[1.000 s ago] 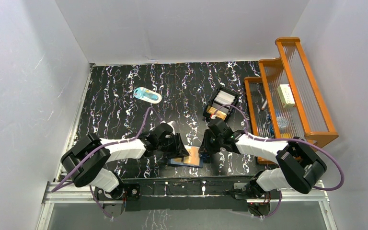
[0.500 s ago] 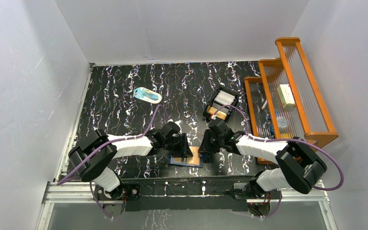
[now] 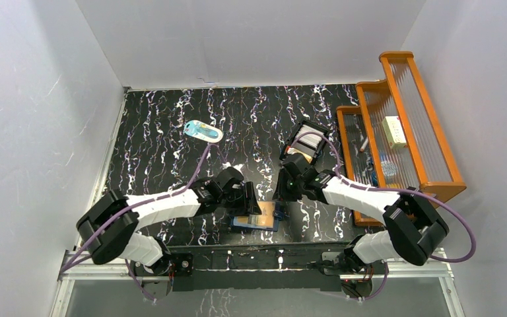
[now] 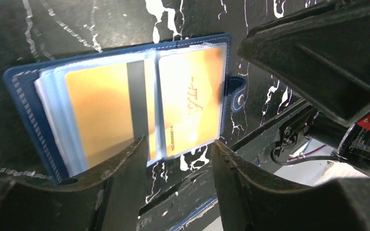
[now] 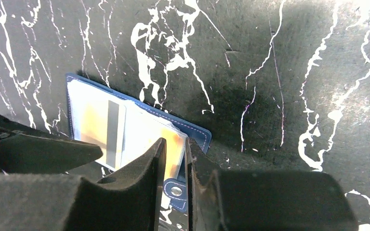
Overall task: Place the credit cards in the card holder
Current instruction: Insert the credit card into the card holder.
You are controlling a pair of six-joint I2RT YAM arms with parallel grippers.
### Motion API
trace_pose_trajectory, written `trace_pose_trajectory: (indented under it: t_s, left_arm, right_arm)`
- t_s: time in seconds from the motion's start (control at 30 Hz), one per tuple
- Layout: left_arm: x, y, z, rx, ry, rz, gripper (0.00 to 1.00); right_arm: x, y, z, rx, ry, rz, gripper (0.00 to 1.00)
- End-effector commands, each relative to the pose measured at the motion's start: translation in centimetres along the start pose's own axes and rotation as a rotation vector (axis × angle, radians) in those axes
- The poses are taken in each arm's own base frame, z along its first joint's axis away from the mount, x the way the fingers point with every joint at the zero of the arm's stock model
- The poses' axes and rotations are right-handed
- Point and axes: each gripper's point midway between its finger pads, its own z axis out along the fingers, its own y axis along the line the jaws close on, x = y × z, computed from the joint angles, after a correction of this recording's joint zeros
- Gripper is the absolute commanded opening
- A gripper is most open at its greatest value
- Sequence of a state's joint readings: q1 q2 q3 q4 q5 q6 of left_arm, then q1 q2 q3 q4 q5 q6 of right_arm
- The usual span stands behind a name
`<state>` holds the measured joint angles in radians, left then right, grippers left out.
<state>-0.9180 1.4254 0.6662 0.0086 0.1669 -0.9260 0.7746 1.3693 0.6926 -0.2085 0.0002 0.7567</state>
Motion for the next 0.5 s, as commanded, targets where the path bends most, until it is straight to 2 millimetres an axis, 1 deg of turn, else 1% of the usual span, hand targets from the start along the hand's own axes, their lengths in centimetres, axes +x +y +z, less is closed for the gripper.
trace_pose_trajectory:
  t_s: [0.0,0.07,0.17,0.2,0.23,0.47]
  left_arm:
    - [-0.8,1.3,-2.6,-0.078,-0.052,-0.012,0.52]
    - [-1.1,1.5,-3.0,-0.084,-0.070,-0.012,0.56]
    - [-1.6,2.0,-3.1,-0.095,-0.082,-0.014,0.59]
    - [-1.8,2.2,-3.0,-0.100,-0.084,-0.016,0.59]
    - [-2.2,2.7,-2.8,-0.108,-0.090,-0.009,0.60]
    - [-3.0,3.6,-2.5,-0.144,-0.100,0.012,0.61]
  right_arm:
    - [-1.2,1.0,-1.5,-0.011,-0.033,-0.015,0.29]
    - [-1.0,1.9,-1.6,-0.044,-0.029,-0.005,0.29]
    - [-0.5,3.3,-1.5,-0.099,-0.017,0.000,0.29]
    - [-0.3,3.6,-1.3,-0.110,-0.010,0.002,0.28]
    - [0.4,4.0,-0.8,-0.113,0.008,0.002,0.28]
    - [1.7,2.6,0.7,-0.074,0.040,0.003,0.28]
